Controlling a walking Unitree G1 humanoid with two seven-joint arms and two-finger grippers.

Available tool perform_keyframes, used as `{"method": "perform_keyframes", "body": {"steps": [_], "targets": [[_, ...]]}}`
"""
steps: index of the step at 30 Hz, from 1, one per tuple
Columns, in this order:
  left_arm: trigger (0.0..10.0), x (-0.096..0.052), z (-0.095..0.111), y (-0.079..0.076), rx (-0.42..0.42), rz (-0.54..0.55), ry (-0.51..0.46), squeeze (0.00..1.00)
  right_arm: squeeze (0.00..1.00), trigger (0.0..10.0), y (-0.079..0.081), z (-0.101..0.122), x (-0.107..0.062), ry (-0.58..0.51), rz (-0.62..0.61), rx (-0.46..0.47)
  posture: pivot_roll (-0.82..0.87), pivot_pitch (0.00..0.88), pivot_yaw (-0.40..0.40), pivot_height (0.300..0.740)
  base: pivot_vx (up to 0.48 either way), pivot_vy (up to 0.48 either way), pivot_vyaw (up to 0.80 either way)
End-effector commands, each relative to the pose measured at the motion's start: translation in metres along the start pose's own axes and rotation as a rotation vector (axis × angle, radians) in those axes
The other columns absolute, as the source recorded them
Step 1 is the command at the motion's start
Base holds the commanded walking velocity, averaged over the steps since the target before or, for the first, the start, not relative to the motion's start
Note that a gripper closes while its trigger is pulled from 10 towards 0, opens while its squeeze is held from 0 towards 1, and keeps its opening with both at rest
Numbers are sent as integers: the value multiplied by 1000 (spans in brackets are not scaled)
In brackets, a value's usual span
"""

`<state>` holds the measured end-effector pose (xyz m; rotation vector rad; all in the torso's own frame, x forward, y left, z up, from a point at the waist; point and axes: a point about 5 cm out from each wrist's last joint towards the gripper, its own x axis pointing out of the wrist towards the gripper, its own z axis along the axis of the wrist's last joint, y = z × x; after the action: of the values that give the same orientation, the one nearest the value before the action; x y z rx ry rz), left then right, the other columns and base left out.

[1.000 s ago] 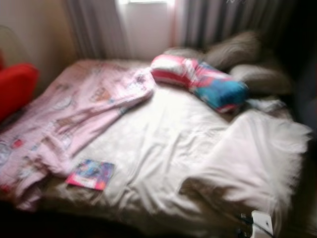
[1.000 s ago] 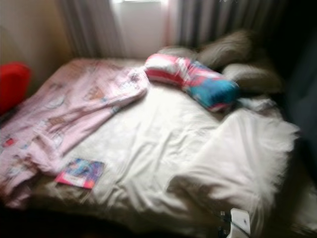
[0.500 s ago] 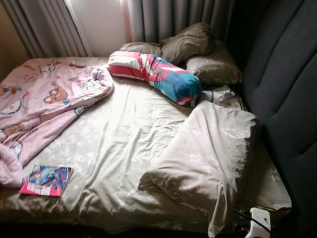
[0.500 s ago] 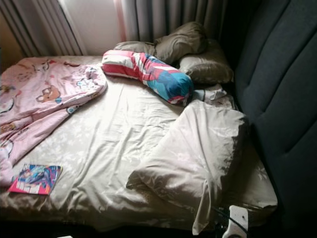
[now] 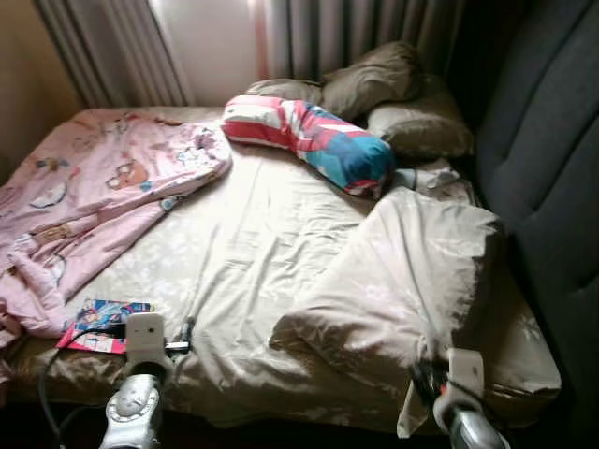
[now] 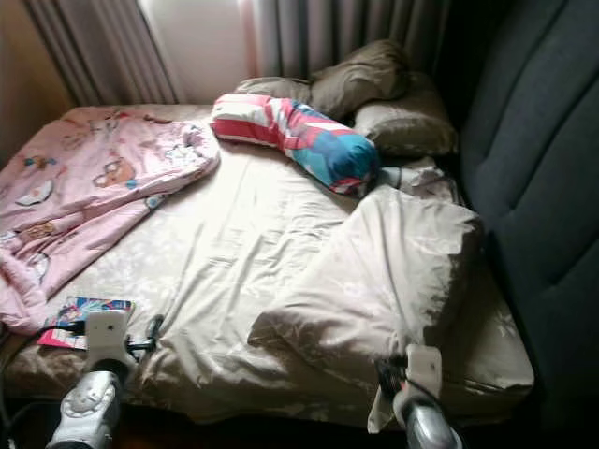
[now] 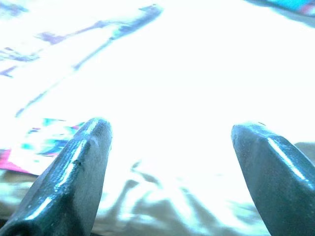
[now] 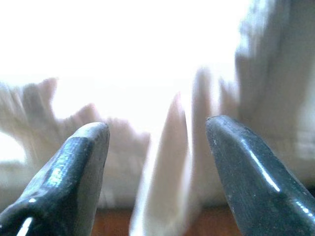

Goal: Clean up the room

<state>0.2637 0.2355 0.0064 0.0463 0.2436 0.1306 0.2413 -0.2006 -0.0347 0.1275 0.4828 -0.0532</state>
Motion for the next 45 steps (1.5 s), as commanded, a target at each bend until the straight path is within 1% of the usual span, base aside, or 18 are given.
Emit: {"method": "perform_keyframes", "body": {"steps": [1, 3, 7, 8, 9, 11, 13, 15, 17, 20, 24, 28, 31, 34, 45], "targets": [[10000, -11, -17, 3, -28, 2, 56, 0, 0, 10000, 0, 11, 2, -68, -11, 11, -107, 58, 27, 740, 0, 0, 0], [10000, -11, -13, -1, -32, -13, 15, 0, 0, 10000, -3, 16, 1, -119, -43, 18, -95, 65, 19, 740, 0, 0, 0], [10000, -15, -14, -2, -32, -12, -10, 0, 0, 10000, -6, 18, -1, -156, -74, 14, -84, 65, 12, 740, 0, 0, 0], [10000, -19, -16, -2, -32, -8, -16, 0, 0, 10000, -7, 19, -2, -170, -86, 18, -82, 71, 10, 740, 0, 0, 0], [10000, -27, -22, -2, -35, 5, -18, 0, 0, 10000, -10, 16, -5, -178, -105, 35, -74, 74, 4, 740, 0, 0, 0], [10000, -32, -25, -3, -37, 11, -17, 0, 0, 10000, -13, 11, -8, -162, -115, 40, -67, 78, -1, 740, 0, 0, 0], [10000, -34, -26, -3, -42, 9, -16, 0, 0, 10000, -14, 6, -10, -148, -124, 42, -61, 86, -1, 740, 0, 0, 0], [10000, -32, -24, -3, -52, 9, -23, 0, 0, 10000, -16, 0, -12, -120, -131, 39, -57, 90, 1, 740, 0, 0, 0], [10000, -29, -21, -3, -57, 9, -30, 0, 0, 10000, -15, 0, -12, -120, -135, 44, -57, 94, 5, 740, 0, 0, 0], [10000, -19, -12, -4, -64, 0, -42, 0, 0, 10000, -19, 2, -11, -121, -166, 62, -65, 93, 8, 740, 0, 0, 0], [10000, -15, -8, -5, -65, -13, -43, 0, 0, 10000, -20, 4, -10, -118, -178, 71, -77, 88, 17, 740, 0, 0, 0], [10000, -14, -7, -3, -63, -15, -42, 0, 0, 10000, -20, 1, -10, -96, -183, 78, -76, 84, 19, 740, 0, 0, -323], [10000, -15, -7, 1, -60, -13, -38, 0, 0, 10000, -20, 0, -11, -96, -189, 79, -78, 78, 20, 740, 0, 0, -769], [10000, -16, -9, 1, -56, -20, -28, 0, 0, 10000, -20, 0, -11, -104, -186, 79, -77, 74, 21, 740, 0, 0, 0], [10000, -17, -11, 4, -53, -19, -20, 0, 0, 10000, -16, 4, -7, -97, -163, 72, -66, 59, 16, 740, 285, 0, 0]]}}
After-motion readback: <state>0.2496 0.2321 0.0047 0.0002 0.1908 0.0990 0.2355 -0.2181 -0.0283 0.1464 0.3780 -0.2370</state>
